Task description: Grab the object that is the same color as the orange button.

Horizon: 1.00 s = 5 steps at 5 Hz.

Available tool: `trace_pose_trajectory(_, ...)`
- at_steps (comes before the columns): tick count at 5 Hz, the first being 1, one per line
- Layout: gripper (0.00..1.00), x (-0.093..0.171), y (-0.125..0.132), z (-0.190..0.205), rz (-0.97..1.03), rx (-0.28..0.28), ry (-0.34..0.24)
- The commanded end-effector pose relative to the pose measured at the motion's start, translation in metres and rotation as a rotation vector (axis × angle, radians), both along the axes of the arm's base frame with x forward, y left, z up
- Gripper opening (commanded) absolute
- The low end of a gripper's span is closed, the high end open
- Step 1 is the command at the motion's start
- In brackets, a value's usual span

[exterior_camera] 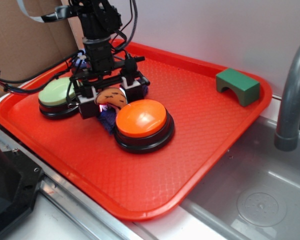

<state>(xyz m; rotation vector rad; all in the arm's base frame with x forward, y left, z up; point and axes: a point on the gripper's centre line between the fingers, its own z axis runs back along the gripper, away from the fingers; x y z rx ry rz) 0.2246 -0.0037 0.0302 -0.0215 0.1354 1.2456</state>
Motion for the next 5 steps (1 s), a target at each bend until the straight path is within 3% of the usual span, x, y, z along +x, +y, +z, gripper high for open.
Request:
trace_pose_trajectory(1,0.00,0.002,0.015,0.044,-0.252,-0.090,-0.090)
trace_pose_trajectory(2,0.00,0.004,0.014,0.072,-0.505,-0.062,-0.136)
trace_pose_trajectory(3,0.00,-0.006,0.007,0.107,-0.758,0.016,-0.223)
trace_pose_trajectory(4,0.00,-0.012,0.013,0.138,-0.976,-0.026,-0.274)
trace_pose_trajectory(5,0.00,-0.020,0.018,0.161,-1.089,-0.016,-0.351)
